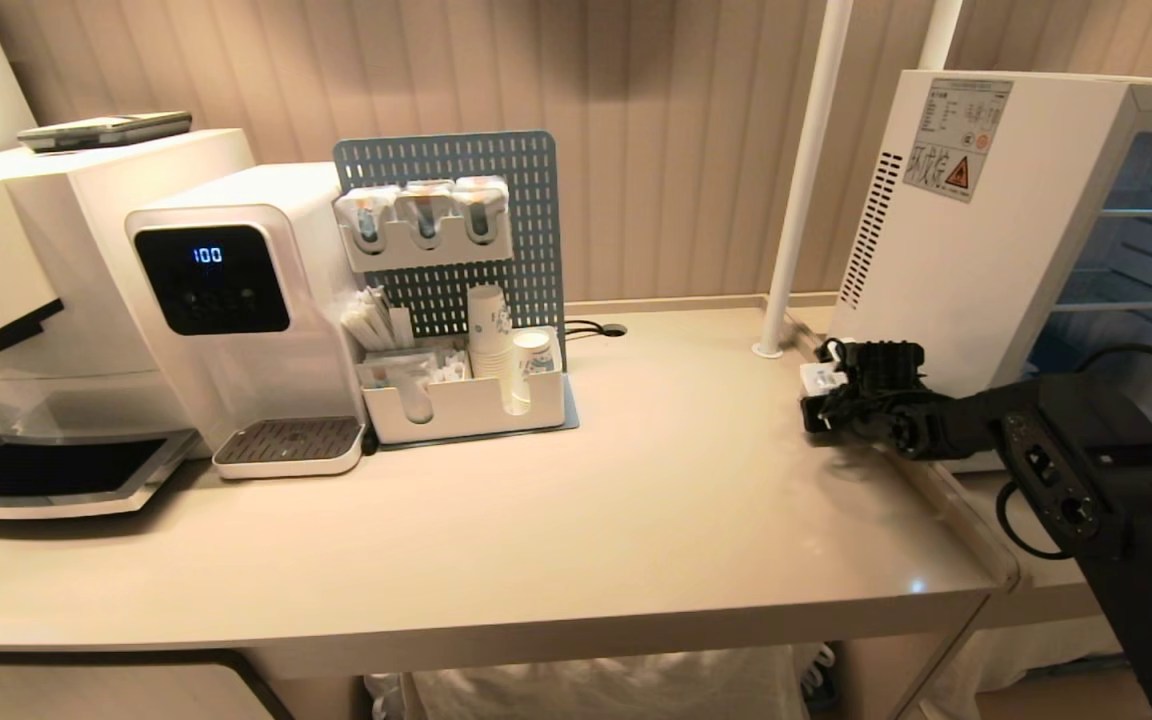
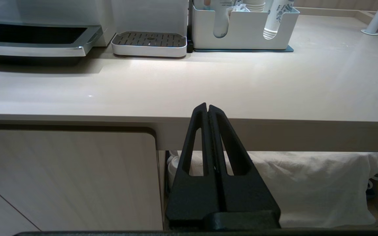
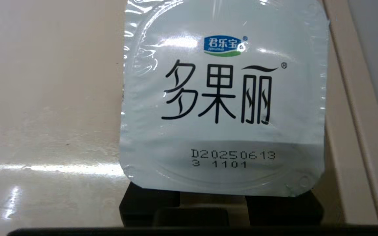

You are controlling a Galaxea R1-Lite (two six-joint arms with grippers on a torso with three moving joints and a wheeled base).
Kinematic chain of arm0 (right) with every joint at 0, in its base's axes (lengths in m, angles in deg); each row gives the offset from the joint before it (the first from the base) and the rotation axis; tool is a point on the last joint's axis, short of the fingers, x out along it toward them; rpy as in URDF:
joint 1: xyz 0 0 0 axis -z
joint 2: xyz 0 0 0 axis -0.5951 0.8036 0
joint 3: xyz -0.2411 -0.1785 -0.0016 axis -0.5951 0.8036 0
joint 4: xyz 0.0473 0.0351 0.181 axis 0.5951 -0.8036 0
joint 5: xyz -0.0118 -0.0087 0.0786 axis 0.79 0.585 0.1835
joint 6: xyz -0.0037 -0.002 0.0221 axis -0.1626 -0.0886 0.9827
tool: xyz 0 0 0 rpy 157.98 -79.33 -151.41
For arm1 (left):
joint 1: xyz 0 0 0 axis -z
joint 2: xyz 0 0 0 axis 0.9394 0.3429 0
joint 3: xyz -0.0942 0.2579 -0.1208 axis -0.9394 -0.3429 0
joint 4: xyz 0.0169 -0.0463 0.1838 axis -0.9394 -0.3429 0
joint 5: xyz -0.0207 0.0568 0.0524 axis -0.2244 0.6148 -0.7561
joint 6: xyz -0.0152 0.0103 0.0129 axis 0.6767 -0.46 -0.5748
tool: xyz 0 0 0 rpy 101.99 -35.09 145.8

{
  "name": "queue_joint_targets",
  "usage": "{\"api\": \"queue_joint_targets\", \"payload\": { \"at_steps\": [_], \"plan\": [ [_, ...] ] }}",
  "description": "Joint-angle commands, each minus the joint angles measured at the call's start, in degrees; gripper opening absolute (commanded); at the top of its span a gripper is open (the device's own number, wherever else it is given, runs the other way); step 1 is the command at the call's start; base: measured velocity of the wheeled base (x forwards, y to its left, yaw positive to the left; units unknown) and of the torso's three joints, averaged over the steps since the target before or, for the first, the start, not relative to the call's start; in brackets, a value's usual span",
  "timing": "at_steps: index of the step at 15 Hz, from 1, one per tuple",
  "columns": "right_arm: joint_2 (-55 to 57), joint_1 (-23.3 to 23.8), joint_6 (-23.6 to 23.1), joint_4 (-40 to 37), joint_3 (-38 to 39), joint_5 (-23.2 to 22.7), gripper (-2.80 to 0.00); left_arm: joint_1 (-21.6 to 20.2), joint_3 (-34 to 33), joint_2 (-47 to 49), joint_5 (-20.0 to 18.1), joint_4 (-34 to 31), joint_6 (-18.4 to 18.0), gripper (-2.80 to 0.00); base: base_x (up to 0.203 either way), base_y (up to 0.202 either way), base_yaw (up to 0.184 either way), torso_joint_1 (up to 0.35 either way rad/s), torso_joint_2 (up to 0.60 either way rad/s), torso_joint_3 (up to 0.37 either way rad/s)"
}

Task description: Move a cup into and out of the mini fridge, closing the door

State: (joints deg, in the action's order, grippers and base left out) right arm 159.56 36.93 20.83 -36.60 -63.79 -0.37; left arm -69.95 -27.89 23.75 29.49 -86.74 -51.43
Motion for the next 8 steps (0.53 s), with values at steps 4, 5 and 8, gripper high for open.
{"api": "queue_joint_targets", "payload": {
  "at_steps": [4, 5, 8],
  "plan": [
    [-0.2, -0.34, -0.16, -1.13, 0.3, 0.07, -2.8, 0.0, -0.18, 0.09, 0.03, 0.05, 0.02, -2.8, 0.0, 0.0, 0.0, 0.0, 0.0, 0.0],
    [-0.24, -0.41, -0.16, -1.22, 0.3, 0.2, -2.8, 0.0, -0.18, 0.09, 0.03, 0.05, 0.02, -2.8, 0.0, 0.0, 0.0, 0.0, 0.0, 0.0],
    [0.29, -0.95, -0.07, -1.67, 0.38, 0.55, -2.8, 0.0, -0.18, 0.09, 0.03, 0.05, 0.02, -2.8, 0.0, 0.0, 0.0, 0.0, 0.0, 0.0]
  ]
}}
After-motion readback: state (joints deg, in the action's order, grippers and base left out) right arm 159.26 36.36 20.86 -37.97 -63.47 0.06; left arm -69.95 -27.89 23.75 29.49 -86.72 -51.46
